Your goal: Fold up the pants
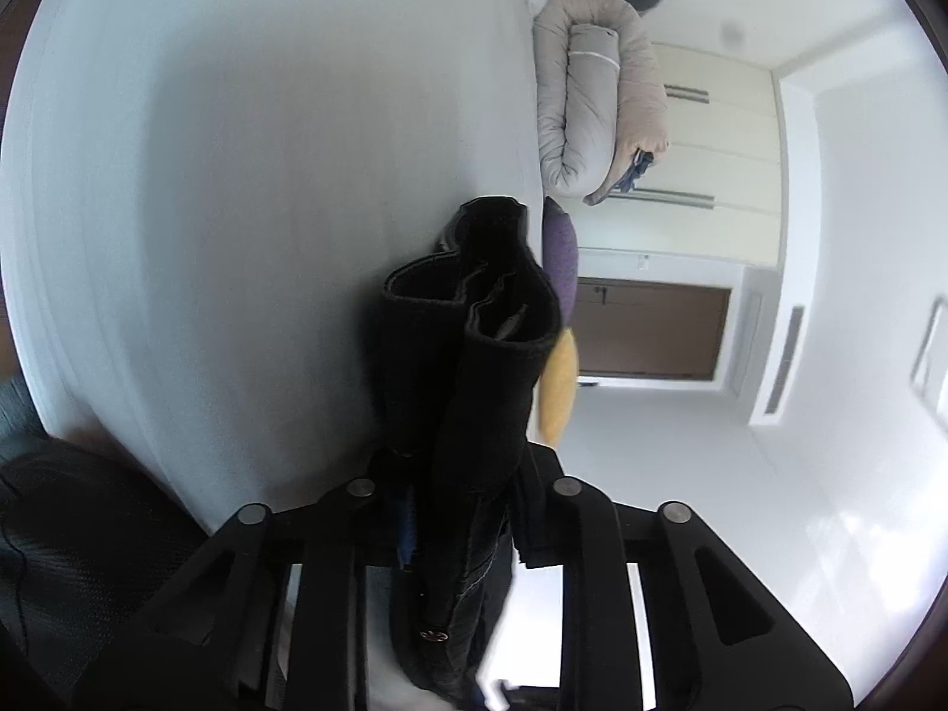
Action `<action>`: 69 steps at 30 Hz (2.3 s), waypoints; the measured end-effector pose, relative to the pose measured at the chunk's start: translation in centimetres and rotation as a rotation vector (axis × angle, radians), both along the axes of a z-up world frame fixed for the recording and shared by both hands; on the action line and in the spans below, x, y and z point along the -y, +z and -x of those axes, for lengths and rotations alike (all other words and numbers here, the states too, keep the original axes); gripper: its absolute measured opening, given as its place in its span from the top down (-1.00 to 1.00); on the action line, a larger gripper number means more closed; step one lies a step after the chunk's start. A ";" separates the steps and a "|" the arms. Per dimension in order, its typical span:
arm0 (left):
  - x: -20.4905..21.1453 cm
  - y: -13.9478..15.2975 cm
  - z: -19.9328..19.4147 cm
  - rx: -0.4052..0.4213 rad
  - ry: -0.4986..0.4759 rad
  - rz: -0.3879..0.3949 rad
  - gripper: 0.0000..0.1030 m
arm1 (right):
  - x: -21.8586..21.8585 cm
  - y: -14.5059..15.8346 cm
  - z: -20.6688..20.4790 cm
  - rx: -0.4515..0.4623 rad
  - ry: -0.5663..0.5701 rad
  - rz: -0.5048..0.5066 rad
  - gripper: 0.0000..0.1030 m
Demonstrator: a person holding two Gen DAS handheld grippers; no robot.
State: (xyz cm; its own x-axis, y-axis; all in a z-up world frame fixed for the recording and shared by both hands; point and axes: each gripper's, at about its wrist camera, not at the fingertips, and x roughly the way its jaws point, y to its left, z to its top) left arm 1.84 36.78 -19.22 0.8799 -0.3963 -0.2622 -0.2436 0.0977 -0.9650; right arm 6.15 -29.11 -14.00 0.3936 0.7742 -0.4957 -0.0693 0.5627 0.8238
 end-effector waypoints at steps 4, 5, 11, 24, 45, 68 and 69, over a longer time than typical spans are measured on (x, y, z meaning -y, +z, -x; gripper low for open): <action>1.1 4.8 -0.9 0.014 -0.039 -0.205 0.74 | -1.4 3.2 -0.9 0.080 0.031 -0.007 -0.14; 1.4 6.0 -1.2 0.020 -0.051 -0.252 0.75 | -2.0 4.0 -1.4 0.098 0.036 -0.005 -0.14; 5.9 13.2 -2.6 0.073 -0.149 -0.599 0.75 | -7.8 4.4 -7.1 0.067 0.144 0.079 0.54; 18.3 19.3 -3.2 0.162 -0.323 -1.062 0.75 | -18.4 -2.2 -15.1 -0.088 0.265 0.198 1.00; 50.2 12.7 -8.7 0.286 -0.932 -1.655 0.75 | 1.3 -0.4 -7.3 -0.020 0.035 -0.170 -0.99; 56.4 12.1 -4.2 0.451 -0.955 -1.764 0.76 | 0.3 1.2 -7.6 0.052 0.003 0.062 0.66; 56.9 12.0 -4.1 0.458 -0.965 -1.762 0.76 | 0.7 1.0 -7.4 0.052 -0.002 0.061 0.66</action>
State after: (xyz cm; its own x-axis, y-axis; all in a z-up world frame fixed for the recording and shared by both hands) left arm 5.97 -20.14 -7.24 0.6848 -0.2941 -0.6668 0.6233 0.7104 0.3268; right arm 13.55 -29.77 -12.99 0.4216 0.7424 -0.5206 -0.1103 0.6119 0.7832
